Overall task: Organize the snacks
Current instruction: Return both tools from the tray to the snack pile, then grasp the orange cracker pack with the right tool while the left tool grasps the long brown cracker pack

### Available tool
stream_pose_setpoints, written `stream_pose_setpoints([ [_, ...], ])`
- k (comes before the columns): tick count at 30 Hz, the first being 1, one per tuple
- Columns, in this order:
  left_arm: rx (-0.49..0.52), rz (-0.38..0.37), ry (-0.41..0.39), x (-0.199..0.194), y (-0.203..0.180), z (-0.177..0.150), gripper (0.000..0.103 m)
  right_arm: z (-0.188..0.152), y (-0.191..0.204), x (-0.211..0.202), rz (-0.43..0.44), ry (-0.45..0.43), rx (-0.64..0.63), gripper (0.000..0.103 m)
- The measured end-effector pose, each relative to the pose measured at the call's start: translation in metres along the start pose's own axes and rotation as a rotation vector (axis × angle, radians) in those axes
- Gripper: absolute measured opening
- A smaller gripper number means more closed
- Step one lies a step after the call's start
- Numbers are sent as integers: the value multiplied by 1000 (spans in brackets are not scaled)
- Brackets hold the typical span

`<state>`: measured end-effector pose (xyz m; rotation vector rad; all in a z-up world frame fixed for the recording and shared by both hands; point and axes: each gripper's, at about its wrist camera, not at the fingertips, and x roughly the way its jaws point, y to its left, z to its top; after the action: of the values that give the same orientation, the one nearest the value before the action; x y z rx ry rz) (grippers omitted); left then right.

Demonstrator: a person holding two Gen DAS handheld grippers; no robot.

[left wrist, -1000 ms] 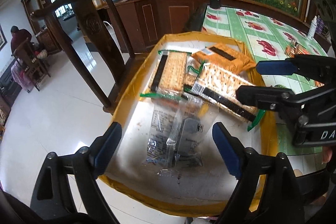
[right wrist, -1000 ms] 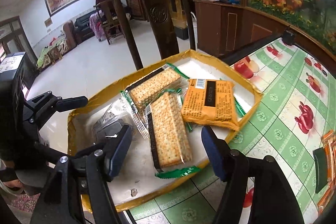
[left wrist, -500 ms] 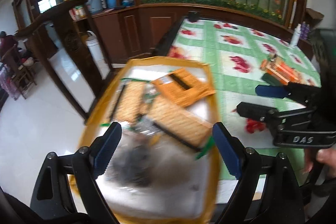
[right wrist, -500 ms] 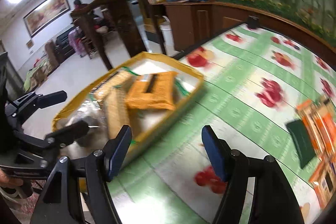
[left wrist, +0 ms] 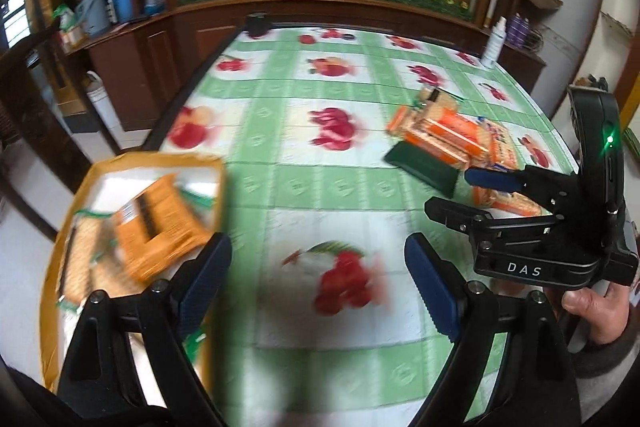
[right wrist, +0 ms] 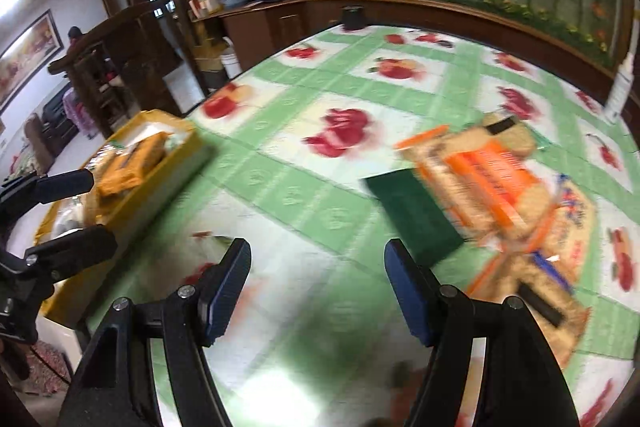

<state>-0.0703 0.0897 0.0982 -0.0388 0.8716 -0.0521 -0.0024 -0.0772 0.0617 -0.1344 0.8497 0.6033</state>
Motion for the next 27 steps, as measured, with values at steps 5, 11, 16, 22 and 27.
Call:
stream_pose_setpoints([
  [5, 17, -37, 26, 19, -24, 20, 88, 6, -35, -8, -84, -20, -33, 71],
  [11, -6, -79, 66, 44, -40, 42, 88, 24, -76, -5, -161, -24, -70, 79],
  [16, -30, -87, 99, 66, -47, 55, 88, 34, -94, 18, -143, 29, -120, 80],
  [22, -68, -87, 137, 89, -49, 66, 88, 44, -105, 43, -139, 85, -172, 80],
  [27, -80, -89, 158, 104, -53, 71, 88, 47, -120, 55, -46, 121, -102, 66],
])
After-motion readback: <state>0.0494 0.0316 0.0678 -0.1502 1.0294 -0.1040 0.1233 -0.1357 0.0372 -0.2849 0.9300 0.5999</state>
